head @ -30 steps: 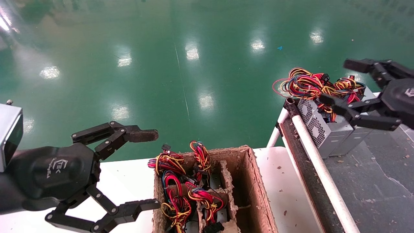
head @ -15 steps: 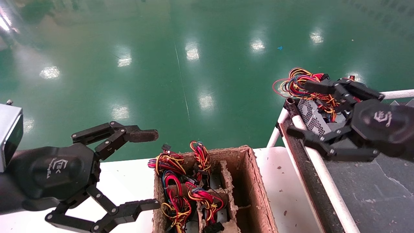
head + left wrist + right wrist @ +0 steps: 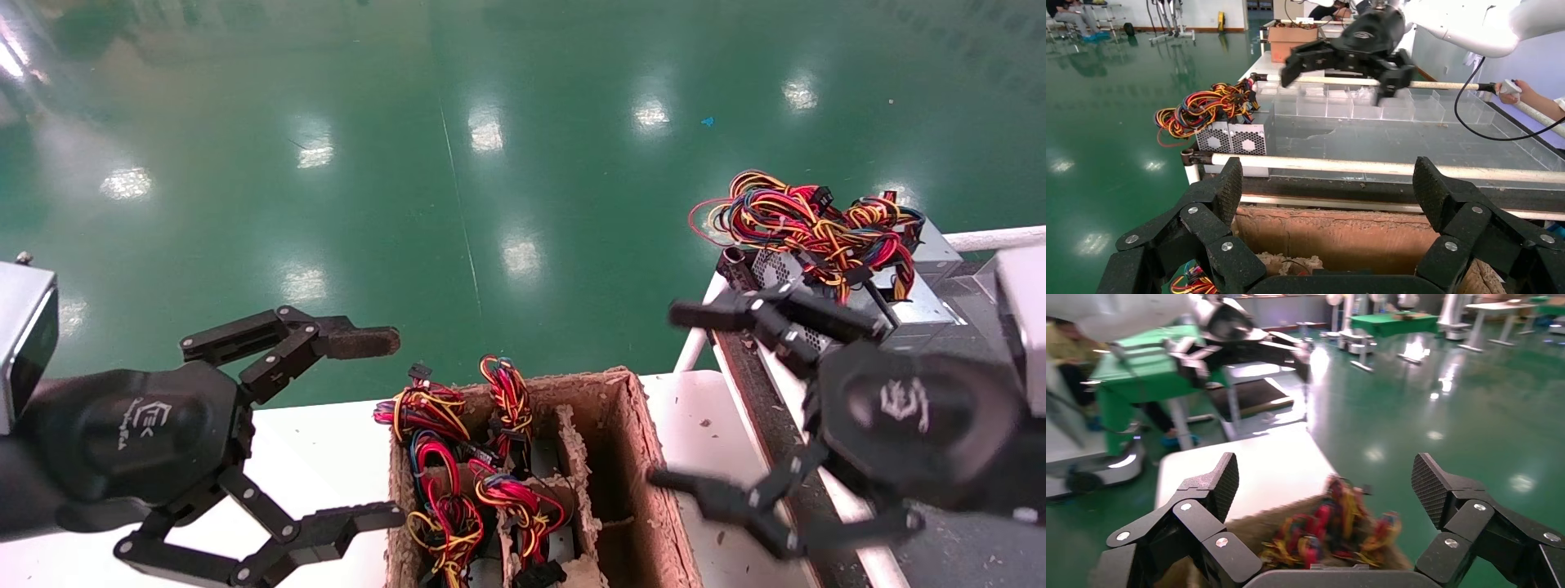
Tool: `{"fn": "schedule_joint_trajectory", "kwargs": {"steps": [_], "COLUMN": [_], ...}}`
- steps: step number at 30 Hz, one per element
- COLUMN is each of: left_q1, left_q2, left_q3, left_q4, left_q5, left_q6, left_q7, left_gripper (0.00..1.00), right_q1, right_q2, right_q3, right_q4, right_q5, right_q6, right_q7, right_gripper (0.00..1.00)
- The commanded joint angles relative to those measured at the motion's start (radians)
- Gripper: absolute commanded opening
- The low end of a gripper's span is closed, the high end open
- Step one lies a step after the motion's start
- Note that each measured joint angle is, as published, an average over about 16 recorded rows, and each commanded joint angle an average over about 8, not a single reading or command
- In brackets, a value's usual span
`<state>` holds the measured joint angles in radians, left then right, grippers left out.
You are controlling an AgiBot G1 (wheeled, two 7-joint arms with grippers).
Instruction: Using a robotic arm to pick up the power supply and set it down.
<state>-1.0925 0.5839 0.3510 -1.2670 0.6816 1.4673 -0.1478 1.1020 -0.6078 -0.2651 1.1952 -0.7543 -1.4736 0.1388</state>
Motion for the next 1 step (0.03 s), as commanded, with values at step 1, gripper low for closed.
{"fn": "schedule_joint_trajectory", "kwargs": {"steps": [1], "left_q1": [0.0], "left_q2": [0.0], "left_q3": [0.0], "left_q4": [0.0], "left_q5": [0.0], "left_q6": [0.0], "left_q7": [0.0], "left_gripper": [1.0], "right_q1": [-0.015], "right_q2": [-0.002], "right_q3": [-0.008], "right_q4": [0.047], "right_q5": [0.013], "right_q6": [-0.012], "right_q7": [0.026], "right_gripper": [1.0]}}
